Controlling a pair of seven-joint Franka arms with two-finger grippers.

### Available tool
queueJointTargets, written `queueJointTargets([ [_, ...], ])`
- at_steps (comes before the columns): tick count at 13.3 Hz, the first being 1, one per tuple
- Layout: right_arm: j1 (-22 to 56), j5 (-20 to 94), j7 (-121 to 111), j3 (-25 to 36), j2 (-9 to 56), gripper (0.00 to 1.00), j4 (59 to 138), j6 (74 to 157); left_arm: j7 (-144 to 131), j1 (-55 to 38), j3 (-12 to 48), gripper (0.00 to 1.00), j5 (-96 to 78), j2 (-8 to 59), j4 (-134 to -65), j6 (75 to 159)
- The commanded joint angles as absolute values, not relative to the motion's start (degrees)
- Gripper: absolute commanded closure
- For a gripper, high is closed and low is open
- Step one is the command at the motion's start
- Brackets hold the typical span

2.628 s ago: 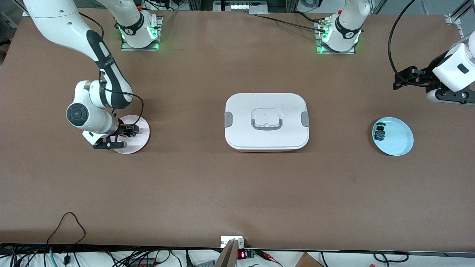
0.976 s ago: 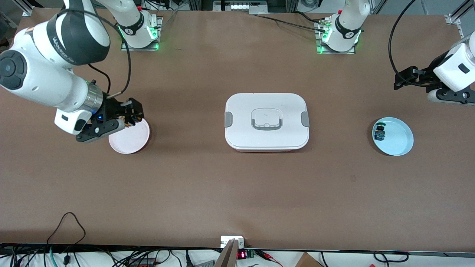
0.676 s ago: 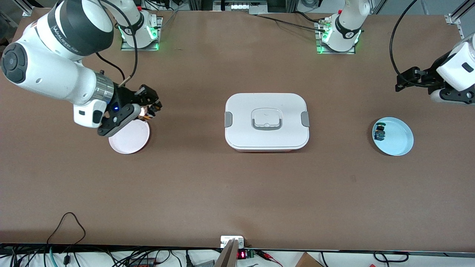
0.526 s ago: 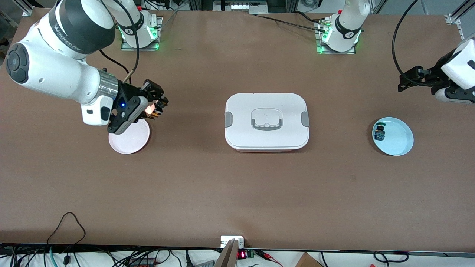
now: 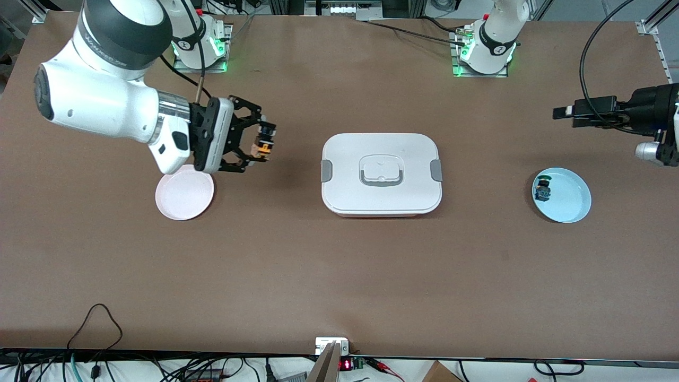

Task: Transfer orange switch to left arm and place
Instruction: 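Lift the switch over the box with the right gripper while the left gripper approaches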

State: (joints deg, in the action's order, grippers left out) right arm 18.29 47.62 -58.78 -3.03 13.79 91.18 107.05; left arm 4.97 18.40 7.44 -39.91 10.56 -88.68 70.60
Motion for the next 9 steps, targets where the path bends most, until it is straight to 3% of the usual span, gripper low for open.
queueJointTargets([
  [1,19.77,59.18,-70.79,-2.72,16.42,0.91,91.05,108.80,4.93,18.37,8.35,0.00,-55.65,15.46,-89.63,69.17],
  [4,20.30,73.44,-83.28,-2.72,19.41,0.91,91.32,110.04,0.71,15.31,9.58,0.00,-69.85,18.01,-91.76,72.93],
  [9,25.91,89.80,-94.83,-2.64,22.50,0.91,91.14,116.70,-5.98,5.81,12.82,0.00,-77.95,17.40,-94.12,92.86],
])
